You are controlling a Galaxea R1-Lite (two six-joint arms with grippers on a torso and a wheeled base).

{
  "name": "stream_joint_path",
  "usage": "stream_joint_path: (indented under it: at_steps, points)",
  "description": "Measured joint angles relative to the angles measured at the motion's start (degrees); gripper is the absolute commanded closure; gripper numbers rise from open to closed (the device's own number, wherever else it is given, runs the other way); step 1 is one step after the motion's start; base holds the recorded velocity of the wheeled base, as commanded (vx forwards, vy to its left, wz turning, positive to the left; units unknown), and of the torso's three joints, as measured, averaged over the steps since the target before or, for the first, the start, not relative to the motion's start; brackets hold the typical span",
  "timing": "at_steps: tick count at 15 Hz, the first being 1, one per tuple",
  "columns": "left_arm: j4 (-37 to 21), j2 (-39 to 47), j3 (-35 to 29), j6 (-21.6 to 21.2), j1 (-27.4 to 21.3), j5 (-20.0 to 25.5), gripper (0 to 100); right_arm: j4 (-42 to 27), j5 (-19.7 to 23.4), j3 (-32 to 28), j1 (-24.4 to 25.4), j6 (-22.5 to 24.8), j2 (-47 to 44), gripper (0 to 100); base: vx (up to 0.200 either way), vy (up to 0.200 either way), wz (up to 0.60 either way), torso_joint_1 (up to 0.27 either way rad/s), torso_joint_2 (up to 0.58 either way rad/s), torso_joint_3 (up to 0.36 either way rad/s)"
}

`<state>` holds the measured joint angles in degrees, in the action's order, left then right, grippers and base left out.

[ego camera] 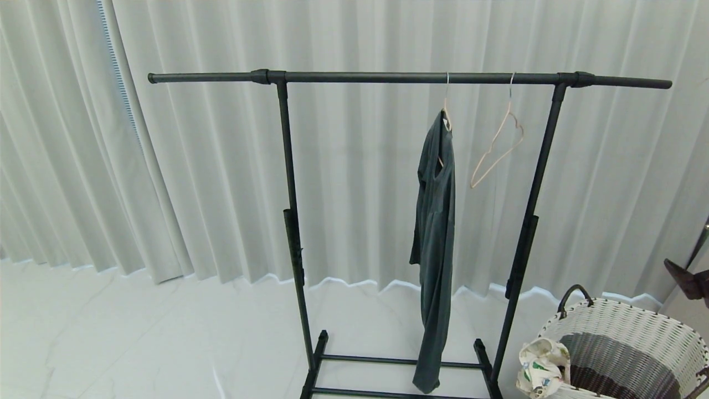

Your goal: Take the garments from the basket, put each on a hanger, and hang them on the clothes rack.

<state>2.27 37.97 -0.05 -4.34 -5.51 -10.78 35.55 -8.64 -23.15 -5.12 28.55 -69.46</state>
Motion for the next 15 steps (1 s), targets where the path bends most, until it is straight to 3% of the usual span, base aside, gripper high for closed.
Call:
stream_joint_path:
  at_steps: [6,15]
  points:
    - [0.1,-0.7,0.0,0.1,-0.1,0.0,0,0.1,0.0,0.4,0.0,0.1,0.3,0,0.0,0.0,0.0,-0.21,0.41,0.194]
    - [0.0,-1.4,0.0,0.1,0.0,0.0,0,0.0,0.0,0.9,0.0,1.7,0.3,0,0.0,0.0,0.0,-0.022,0.07,0.034]
